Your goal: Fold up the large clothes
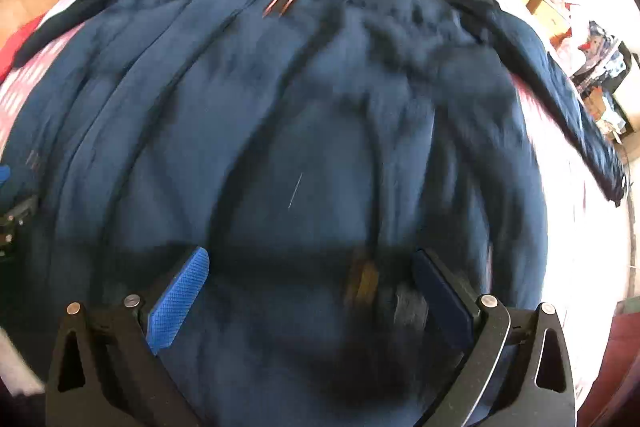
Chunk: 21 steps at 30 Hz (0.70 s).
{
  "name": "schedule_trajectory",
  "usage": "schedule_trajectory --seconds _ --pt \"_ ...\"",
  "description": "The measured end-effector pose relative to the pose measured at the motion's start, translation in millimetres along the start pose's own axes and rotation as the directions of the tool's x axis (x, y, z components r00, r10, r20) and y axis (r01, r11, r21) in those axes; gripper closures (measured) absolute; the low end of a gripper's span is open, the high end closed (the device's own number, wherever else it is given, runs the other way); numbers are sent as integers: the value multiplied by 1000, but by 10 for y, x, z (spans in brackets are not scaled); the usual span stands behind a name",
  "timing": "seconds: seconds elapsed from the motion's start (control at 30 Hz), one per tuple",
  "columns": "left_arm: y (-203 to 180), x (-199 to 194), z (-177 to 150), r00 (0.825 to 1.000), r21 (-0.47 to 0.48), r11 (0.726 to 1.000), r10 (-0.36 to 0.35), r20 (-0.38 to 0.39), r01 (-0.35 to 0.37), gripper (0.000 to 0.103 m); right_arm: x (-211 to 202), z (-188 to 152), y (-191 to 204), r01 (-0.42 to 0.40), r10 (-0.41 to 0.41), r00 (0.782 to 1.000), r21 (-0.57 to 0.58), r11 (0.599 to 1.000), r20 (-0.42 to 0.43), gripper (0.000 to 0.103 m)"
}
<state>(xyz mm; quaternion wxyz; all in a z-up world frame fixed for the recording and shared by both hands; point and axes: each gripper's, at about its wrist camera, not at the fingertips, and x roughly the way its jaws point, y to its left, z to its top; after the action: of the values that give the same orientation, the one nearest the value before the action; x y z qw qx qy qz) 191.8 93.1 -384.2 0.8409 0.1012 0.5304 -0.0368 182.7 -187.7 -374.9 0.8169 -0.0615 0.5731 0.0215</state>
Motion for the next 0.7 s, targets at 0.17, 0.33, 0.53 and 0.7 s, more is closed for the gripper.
schedule_trajectory --seconds 0.17,0.33,0.53,0.7 --pt "273 -207 -469 1000 -47 999 -21 6 22 0 -253 -882 53 -14 20 999 -127 992 46 0" --pt "465 -216 -589 1000 -72 997 -19 -15 18 0 -429 -1433 -381 -4 7 999 -89 996 33 0" --pt "424 -299 -682 999 -59 998 21 -44 -24 0 -466 -1925 -632 13 -25 992 -99 995 -124 0" --pt "401 -478 -537 997 -86 995 40 -66 -46 0 -632 -2102 -761 58 -69 985 -72 996 -160 1"
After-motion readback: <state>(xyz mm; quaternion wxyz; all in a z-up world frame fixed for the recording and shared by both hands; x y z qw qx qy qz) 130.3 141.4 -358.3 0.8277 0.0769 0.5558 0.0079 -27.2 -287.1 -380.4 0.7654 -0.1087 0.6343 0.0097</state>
